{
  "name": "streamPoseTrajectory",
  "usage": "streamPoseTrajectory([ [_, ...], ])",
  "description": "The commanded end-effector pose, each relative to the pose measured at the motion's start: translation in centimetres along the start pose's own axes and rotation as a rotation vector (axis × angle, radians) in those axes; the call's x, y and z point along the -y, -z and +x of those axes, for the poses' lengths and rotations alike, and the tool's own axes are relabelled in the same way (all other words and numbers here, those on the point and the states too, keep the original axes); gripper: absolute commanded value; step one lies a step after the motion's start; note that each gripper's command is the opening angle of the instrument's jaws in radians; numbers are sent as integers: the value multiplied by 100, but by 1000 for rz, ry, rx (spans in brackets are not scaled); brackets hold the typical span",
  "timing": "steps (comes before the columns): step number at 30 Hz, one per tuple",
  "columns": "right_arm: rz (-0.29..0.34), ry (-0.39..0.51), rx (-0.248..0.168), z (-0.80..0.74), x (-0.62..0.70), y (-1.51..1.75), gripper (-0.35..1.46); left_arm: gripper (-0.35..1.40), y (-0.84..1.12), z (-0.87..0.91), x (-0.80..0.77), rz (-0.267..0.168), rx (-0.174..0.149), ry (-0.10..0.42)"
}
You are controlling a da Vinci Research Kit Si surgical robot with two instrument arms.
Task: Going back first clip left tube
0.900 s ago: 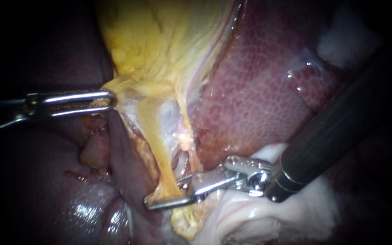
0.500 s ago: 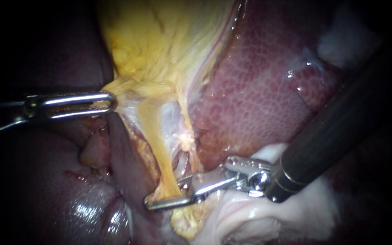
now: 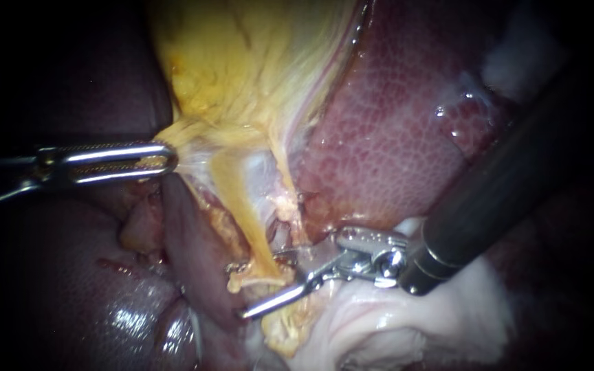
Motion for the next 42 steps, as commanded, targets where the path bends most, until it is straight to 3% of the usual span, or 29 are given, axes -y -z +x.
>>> streamPoseTrajectory([
  [1, -3, -1, -1, -1, -2, 1, 60, -35, 0, 0, 1, 0, 0, 0],
  [4, -7, 4, -2, -1, 0, 4, 60, -35, 1, 0, 0, 3, -1, -1],
  [11, 3, 19, 0, 2, 18, 24, 60, -35, 3, 0, 0, 4, -2, -1],
  [17, -21, 52, -8, 13, 32, 61, 60, -35, 3, 0, -1, 5, -2, -1],
  [23, -67, 94, 18, 26, 53, 100, 60, -35, 4, 1, -1, 4, -2, -1],
  [37, -159, 199, -2, 112, 108, 189, 60, -35, 0, 4, 0, 1, 0, -3],
  [42, -172, 211, 5, 124, 116, 203, 60, -35, -11, 14, 2, 9, -1, -8],
])
